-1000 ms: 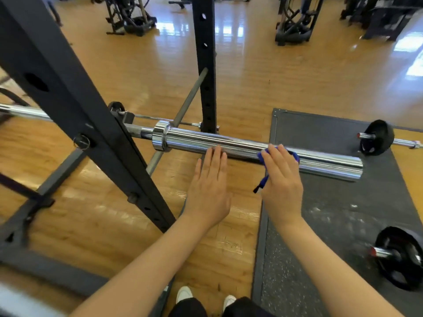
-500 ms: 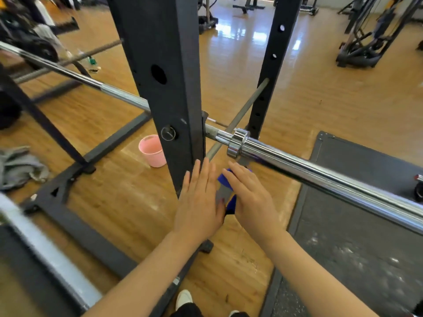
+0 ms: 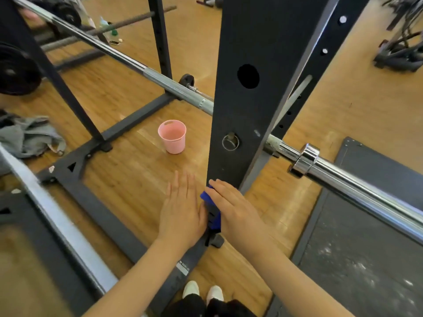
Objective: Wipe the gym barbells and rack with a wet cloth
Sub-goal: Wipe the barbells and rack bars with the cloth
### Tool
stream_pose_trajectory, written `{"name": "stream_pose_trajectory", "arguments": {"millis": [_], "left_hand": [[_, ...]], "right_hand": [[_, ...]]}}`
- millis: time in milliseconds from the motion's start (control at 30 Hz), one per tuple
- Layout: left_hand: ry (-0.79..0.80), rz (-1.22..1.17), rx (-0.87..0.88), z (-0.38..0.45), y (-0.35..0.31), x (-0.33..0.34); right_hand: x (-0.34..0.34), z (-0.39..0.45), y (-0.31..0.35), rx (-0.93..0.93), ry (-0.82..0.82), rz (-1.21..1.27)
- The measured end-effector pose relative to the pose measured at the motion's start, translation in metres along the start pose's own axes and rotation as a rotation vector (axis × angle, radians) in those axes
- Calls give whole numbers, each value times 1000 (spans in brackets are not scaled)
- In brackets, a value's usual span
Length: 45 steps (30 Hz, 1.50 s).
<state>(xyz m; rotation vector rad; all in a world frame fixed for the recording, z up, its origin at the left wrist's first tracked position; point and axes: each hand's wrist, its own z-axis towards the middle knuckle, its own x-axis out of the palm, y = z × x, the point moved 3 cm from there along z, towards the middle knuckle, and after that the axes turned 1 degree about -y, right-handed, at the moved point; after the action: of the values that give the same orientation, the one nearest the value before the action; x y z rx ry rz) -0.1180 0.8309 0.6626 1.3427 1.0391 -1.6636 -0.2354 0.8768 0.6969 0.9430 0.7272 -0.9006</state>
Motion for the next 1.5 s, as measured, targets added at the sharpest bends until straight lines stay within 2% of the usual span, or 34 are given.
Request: {"name": "stream_pose_trajectory", "arguments": {"millis": [233,333,467,600,733,933,1033,1167,1333,1500], "left_hand": [[27,-1,-150,-8,15,9],[17,37,-181,-4,23,4],[12,14,-224,-2,30,1],[20,15,-220,4,41,-2],[-7,17,-192,22,50,-1],[-34,-76,-22,78,75,1],[-44,-63,88,115,95,-3],[-21,-62,195,163,131,-10],[36,-42,385,208,180,-27],[40,-114,408,239,216,-55]], "right_hand": [[17,30,-2,-97,40,-9],[31,40,-1,-41,136,31],[41,51,-4,80,179,173],[46,63,-6,114,291,178],[53,80,-4,178,327,156],[68,115,-10,252,115,222],[74,139,-12,351,-18,237],[88,178,-2,335,-186,99],[109,226,28,436,-239,48],[110,264,51,487,-226,-3]]}}
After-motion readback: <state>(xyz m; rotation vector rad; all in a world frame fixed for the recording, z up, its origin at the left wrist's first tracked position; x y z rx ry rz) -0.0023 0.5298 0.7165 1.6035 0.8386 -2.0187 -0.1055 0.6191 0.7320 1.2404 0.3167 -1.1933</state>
